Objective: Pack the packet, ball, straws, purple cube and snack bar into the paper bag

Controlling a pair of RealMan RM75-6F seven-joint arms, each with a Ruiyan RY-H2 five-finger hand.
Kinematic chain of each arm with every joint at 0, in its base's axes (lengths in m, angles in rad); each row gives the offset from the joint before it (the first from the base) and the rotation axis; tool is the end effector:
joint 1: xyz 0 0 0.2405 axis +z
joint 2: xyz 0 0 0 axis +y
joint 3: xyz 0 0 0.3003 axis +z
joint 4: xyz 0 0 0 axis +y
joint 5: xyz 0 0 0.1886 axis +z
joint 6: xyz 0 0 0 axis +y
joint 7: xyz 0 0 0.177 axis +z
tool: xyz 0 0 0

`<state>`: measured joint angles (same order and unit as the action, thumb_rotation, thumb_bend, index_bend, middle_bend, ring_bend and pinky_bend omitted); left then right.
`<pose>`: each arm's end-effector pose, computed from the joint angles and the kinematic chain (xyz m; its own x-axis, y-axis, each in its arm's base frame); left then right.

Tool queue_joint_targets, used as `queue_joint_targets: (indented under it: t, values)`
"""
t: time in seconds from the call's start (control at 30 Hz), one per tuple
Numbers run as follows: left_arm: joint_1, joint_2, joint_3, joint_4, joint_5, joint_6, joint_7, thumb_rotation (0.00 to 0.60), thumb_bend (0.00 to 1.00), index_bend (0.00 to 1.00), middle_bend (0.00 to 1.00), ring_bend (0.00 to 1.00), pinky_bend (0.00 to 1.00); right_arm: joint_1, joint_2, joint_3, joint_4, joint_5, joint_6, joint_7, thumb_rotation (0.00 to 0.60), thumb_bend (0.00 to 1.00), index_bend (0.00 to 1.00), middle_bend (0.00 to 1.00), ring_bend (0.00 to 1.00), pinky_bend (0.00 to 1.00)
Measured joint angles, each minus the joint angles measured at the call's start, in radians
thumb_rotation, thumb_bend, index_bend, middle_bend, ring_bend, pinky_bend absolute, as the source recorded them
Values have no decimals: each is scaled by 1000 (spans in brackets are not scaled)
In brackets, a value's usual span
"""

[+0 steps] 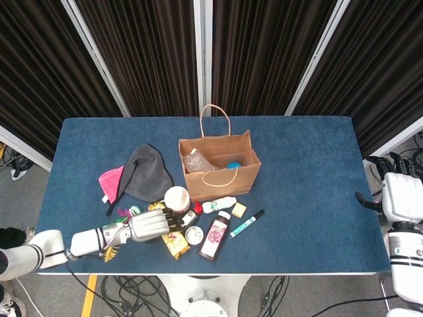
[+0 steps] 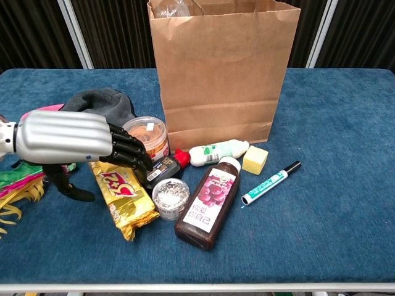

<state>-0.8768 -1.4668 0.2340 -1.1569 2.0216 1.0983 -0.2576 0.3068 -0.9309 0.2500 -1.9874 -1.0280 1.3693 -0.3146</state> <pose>-0.1826 0.3358 -0.0215 0.7649 0.1432 0.6280 0.3228 -0.9289 -0.1813 -0.2736 -0.3002 0.2567 0.4066 0.0393 0.9128 -0.9066 0.1412 0.3977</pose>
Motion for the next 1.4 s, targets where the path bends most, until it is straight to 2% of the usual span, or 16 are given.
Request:
queue_joint_targets:
  t: [0.23,0.63,1.03,1.4]
  values:
    - [-4,-5,9,-16,-14,-4,6,600,290,322,310,213,292,4,-6,-6,3,-3,-6,-3,600,99,233,249,78,130]
    - [-12,-59,17,59,-31,-9,-14,600,301,328,324,219,298,11,-11,-6,21,21,-22,0,600,99,233,249,78,131]
    - [7,-67,48,101,-44,8,-16,600,320,423,436,337,397,16,-10,-6,23,22,-31,10,600,98,233,248,78,134]
    - [29,-64,44,99,-44,85,-3,600,377,579,589,482,541,12,-3,-8,7,9,-22,17,600,99,233,248,78,134]
